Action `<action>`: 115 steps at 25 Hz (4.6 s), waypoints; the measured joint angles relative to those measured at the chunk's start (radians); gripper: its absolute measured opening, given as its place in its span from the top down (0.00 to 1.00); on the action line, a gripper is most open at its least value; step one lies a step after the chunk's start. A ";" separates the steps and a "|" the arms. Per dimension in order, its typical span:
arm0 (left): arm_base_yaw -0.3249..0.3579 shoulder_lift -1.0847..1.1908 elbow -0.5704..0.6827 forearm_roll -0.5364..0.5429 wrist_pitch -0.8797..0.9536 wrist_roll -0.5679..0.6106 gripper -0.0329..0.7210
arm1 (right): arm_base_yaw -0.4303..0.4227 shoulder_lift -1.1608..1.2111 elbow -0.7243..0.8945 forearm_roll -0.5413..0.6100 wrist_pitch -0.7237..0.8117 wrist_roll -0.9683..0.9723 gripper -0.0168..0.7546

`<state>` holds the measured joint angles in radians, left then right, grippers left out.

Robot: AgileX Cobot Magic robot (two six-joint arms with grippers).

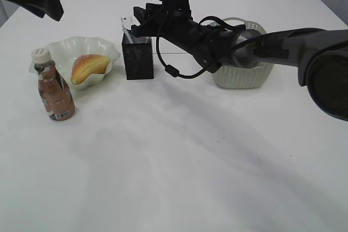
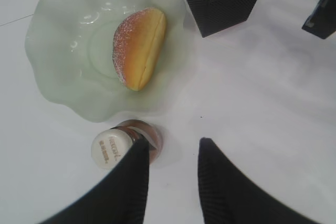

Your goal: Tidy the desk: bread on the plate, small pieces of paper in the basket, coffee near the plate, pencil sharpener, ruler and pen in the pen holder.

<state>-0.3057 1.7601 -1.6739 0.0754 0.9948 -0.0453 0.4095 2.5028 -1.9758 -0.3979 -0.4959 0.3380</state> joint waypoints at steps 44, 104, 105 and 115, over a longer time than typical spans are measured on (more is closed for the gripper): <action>0.000 -0.222 0.000 -0.028 0.249 -0.021 0.61 | 0.194 -0.485 -0.097 0.264 1.738 -0.078 0.63; 0.000 -1.479 0.613 -0.287 0.286 0.136 0.47 | 0.249 -2.331 1.200 0.275 1.680 -0.102 0.38; 0.000 -1.522 0.644 -0.285 0.286 0.156 0.47 | 0.249 -2.367 1.230 0.275 1.678 -0.107 0.38; 0.000 -1.748 0.927 -0.283 0.247 0.231 0.47 | 0.247 -2.521 1.418 0.298 1.634 -0.245 0.38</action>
<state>-0.3057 0.0118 -0.7473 -0.2079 1.2416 0.1857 0.6563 -0.0181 -0.5582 -0.1000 1.1381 0.0932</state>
